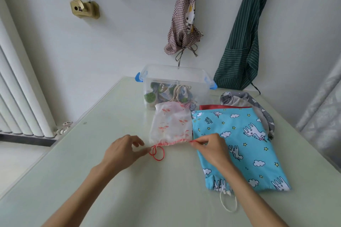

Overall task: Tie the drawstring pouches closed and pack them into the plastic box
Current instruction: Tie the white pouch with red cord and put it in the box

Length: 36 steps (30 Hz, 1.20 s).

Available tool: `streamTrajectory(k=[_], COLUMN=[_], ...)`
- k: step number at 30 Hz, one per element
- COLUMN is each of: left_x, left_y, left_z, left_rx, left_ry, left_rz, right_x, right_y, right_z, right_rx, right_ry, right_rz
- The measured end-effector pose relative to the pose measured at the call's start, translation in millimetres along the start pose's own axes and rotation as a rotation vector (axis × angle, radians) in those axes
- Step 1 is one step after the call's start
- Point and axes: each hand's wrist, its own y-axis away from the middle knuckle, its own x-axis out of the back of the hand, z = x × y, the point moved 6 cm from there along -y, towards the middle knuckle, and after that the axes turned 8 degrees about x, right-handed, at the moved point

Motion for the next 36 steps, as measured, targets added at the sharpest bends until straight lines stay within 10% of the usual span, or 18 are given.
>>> streamTrajectory(k=[15, 19, 26, 36], left_x=[-16, -4, -20, -21], left_y=[14, 10, 17, 16], left_z=[30, 18, 33, 31], left_rx=[-0.210, -0.077, 0.366, 0.284], left_ry=[0.138, 0.664, 1.848, 1.885], left_rz=[-0.054, -0.091, -0.627, -0.614], right_x=[7, 3, -9, -5], right_y=[10, 7, 16, 9], right_z=[11, 19, 10, 9], right_rx=[-0.038, -0.139, -0.241, -0.152], right_ry=[-0.560, -0.942, -1.491, -1.160], right_rz=[-0.015, -0.015, -0.092, 0.026])
